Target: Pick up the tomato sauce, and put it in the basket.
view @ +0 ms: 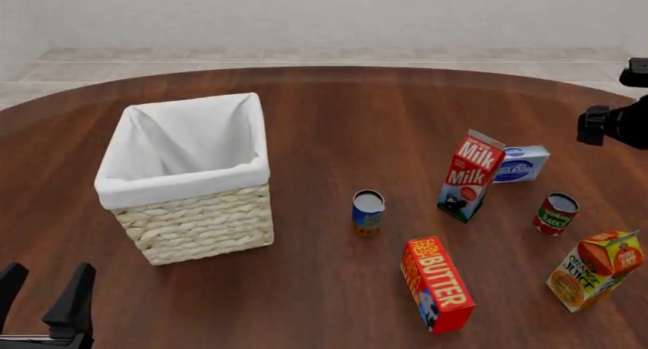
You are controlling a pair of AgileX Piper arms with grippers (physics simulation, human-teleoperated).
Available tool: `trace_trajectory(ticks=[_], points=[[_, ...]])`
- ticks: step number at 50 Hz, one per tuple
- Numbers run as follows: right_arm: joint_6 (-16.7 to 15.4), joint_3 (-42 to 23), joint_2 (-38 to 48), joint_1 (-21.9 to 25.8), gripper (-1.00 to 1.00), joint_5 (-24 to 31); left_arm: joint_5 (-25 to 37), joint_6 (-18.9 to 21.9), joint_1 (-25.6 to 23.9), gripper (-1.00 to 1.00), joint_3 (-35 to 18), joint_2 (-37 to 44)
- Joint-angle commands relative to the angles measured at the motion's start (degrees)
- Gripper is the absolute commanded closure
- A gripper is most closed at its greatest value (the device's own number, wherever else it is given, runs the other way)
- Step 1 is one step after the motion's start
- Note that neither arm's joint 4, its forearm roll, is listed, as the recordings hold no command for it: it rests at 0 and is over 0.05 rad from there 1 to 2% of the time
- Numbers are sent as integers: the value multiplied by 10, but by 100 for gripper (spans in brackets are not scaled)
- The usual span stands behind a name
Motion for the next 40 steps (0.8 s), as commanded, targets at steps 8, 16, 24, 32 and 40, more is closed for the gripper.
trace_trajectory(ticks=[8, 16, 24, 32, 40], points=[[7, 10, 29, 4, -100, -26, 0, 0, 0, -100, 0, 0], [18, 16, 38, 12, -100, -35, 0, 0, 0, -100, 0, 0], [14, 15, 47, 9, -100, -40, 0, 0, 0, -100, 0, 0], [13, 5, 58, 7, -100, -34, 0, 0, 0, -100, 0, 0], [6, 7, 71, 4, -100, -34, 0, 0, 0, -100, 0, 0]])
